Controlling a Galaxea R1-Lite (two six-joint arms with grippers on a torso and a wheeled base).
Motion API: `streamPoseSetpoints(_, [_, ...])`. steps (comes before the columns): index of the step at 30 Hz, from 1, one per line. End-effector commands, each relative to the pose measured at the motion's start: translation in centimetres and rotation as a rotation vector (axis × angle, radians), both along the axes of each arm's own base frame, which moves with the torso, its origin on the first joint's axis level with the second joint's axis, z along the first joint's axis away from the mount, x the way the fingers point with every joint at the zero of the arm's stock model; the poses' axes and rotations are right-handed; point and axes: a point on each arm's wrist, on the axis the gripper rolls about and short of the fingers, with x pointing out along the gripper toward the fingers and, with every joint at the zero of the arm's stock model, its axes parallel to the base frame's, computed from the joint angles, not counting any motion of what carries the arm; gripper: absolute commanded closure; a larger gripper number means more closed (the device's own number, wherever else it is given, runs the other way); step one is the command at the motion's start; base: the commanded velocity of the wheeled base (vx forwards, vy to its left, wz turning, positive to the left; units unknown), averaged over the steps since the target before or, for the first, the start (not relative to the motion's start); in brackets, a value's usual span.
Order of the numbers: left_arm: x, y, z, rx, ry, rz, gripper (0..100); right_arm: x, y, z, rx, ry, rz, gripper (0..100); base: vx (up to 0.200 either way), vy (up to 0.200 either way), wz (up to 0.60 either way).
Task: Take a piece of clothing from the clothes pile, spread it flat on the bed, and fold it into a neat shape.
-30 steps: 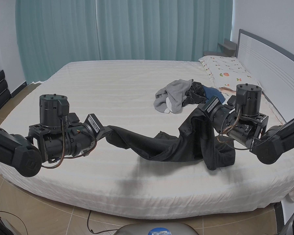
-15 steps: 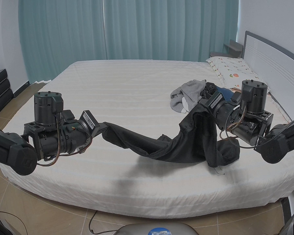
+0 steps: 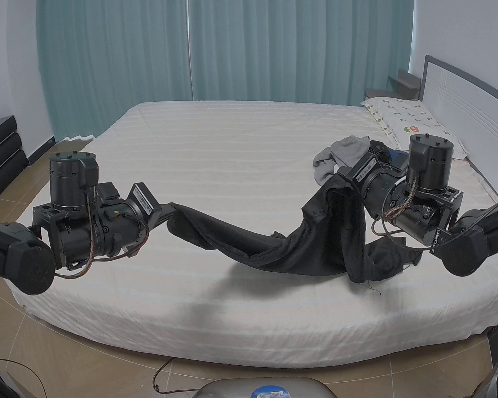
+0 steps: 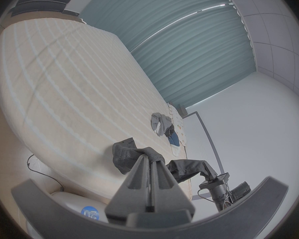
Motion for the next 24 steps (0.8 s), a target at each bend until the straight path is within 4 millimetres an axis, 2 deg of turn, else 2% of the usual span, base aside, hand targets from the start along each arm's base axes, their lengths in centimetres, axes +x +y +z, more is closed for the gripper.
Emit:
streamPoseSetpoints(1, [-0.1, 0.2, 0.2, -0.002, -0.006, 0.005, 100, 0.0, 0.1, -0.1, -0.001, 0.002, 0.001, 100, 0.000, 0.200, 0.00])
streamPoseSetpoints(13, [-0.3, 0.3, 0.4, -0.002, -0.006, 0.005, 100, -0.6, 0.5, 0.4, -0.021, -0.010, 0.021, 100, 0.000, 0.200, 0.00])
streamPoseSetpoints(19, [-1.6, 0.8, 1.6, 0.004, -0.017, 0.010, 100, -1.9, 0.0, 0.8, -0.040, -0.017, 0.022, 100, 0.000, 0.000, 0.00])
streamPoseSetpoints(24, [-2.3, 0.5, 1.3, 0.020, 0.027, -0.011, 100, -2.3, -0.5, 0.4, -0.053, -0.005, 0.012, 100, 0.000, 0.000, 0.00])
